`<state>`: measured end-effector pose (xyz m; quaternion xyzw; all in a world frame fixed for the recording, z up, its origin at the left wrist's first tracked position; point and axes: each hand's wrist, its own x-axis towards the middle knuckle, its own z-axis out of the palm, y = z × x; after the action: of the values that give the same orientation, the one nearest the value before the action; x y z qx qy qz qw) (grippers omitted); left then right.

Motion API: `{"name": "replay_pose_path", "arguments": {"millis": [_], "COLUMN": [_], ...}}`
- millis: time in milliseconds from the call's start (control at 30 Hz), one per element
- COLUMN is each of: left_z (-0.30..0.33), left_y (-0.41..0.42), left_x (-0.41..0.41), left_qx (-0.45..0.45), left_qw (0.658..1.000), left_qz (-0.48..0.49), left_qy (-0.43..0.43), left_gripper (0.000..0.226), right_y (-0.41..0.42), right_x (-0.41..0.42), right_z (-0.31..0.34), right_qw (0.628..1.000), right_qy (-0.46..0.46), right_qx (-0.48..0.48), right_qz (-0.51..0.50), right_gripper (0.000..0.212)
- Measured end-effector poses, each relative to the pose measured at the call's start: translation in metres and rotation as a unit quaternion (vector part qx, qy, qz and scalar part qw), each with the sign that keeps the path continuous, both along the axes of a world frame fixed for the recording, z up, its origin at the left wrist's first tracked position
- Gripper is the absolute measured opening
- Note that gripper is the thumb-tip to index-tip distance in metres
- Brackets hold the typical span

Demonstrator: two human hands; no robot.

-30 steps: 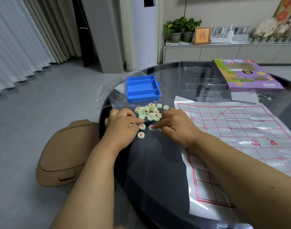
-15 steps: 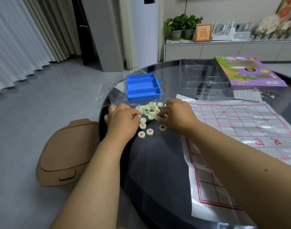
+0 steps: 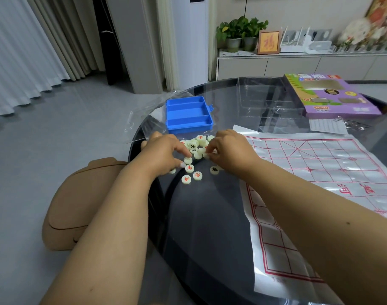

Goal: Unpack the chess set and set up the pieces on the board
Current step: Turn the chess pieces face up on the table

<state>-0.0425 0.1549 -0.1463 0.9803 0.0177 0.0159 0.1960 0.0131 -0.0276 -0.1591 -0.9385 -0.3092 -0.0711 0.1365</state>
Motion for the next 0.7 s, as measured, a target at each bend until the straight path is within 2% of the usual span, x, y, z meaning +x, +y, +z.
{"name": "replay_pose_path", "arguments": {"millis": [100,233,400,533,700], "left_z": [-0.002,-0.005,-0.011,-0.009,-0.007], "left_y": [0.001,-0.001,-0.001,0.001,-0.001], "left_x": [0.002,0.006,0.010,0.013,0.013], "left_qx": [-0.010,-0.015,0.006,0.041,0.043], "left_qw": [1.000,0.999,1.000,0.998,0.996], "left_qz": [-0.005,-0.006,0.015,0.042,0.071], "left_qy": [-0.010,-0.032,-0.019,-0.015,-0.023], "left_gripper": [0.023,0.007,0.014,0.026,0.028], "right_y": [-0.001,-0.001,-0.003,-0.005,-0.007], "right_x": [0.000,-0.001,-0.002,-0.005,-0.011], "right_z": [0.000,-0.001,0.000,0.001,-0.002], "right_qw": [0.999,0.999,0.999,0.997,0.994], "right_qy": [0.020,0.034,0.026,0.051,0.085], "right_qx": [0.024,0.017,0.045,0.047,0.056], "right_qz": [0.006,0.019,0.016,0.021,0.048], "right_gripper": [0.023,0.024,0.021,0.028,0.034]}}
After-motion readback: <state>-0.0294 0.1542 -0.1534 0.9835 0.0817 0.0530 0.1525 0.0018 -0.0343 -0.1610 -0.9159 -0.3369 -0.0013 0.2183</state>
